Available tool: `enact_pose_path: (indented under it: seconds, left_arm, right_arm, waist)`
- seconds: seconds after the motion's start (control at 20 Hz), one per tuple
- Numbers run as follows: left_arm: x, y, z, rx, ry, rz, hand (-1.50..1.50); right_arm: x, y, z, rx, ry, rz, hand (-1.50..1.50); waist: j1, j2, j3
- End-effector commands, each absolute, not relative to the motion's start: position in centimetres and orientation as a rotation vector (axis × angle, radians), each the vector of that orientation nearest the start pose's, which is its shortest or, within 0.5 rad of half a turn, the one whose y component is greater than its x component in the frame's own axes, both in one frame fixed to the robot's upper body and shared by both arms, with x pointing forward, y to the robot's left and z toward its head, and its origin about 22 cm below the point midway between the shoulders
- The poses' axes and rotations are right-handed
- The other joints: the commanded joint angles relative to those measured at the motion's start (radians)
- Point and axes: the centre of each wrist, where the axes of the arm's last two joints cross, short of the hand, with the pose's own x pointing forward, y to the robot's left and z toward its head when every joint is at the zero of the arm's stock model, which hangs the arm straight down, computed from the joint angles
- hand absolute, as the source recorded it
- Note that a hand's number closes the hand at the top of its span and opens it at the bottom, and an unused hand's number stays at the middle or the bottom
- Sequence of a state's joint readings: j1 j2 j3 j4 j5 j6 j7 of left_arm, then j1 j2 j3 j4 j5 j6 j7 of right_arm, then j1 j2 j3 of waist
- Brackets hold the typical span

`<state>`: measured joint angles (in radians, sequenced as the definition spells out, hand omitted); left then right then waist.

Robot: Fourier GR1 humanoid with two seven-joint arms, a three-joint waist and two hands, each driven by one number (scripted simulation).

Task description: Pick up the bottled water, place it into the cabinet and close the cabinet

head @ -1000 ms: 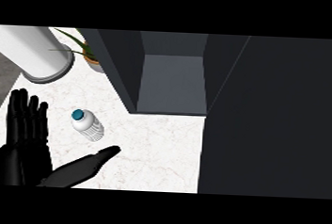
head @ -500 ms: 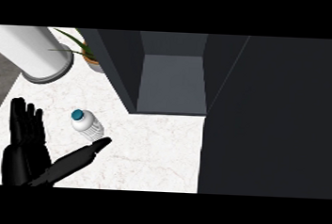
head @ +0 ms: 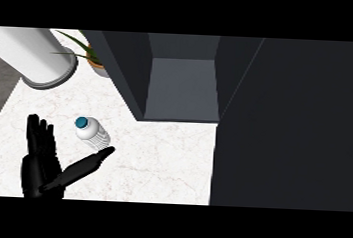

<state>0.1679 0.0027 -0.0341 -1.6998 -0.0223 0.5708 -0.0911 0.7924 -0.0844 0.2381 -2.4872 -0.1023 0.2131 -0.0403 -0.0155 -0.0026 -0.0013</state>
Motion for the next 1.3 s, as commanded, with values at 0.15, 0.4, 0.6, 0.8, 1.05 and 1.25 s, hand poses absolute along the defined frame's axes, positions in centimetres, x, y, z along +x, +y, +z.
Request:
enact_pose_path:
  seconds: [0.15, 0.4, 0.6, 0.8, 1.05, 1.25]
  left_arm:
    - [19.9, 25.7, -6.0, 0.535, -1.555, 0.483, -1.50]
    - [23.9, 27.0, -7.3, 0.561, -1.572, 0.520, -1.50]
    - [21.6, 27.3, -11.3, 0.570, -1.561, 0.524, -1.50]
    - [21.9, 28.2, -13.1, 0.444, -1.563, 0.528, -1.50]
    - [22.9, 27.0, -14.6, 0.313, -1.584, 0.532, -1.50]
    - [23.3, 28.4, -15.0, 0.295, -1.615, 0.592, -1.50]
  right_arm:
    - [4.1, -23.9, 14.7, 0.159, -1.844, 0.075, -1.50]
    - [4.1, -23.5, 13.9, 0.170, -1.839, 0.077, -1.50]
    - [3.5, -23.4, 14.2, 0.186, -1.842, 0.085, -1.50]
    - [3.4, -23.6, 14.3, 0.185, -1.844, 0.100, -1.50]
    - [3.0, -24.0, 14.1, 0.187, -1.832, 0.086, -1.50]
    - [2.3, -23.5, 14.2, 0.184, -1.836, 0.074, -1.50]
  waist:
    - [-0.001, 0.001, 0.000]
    - [-0.003, 0.002, 0.000]
    - [-0.004, 0.002, 0.000]
    - [-0.004, 0.004, -0.001]
    - [-0.010, 0.004, -0.001]
    - [-0.014, 0.002, -0.001]
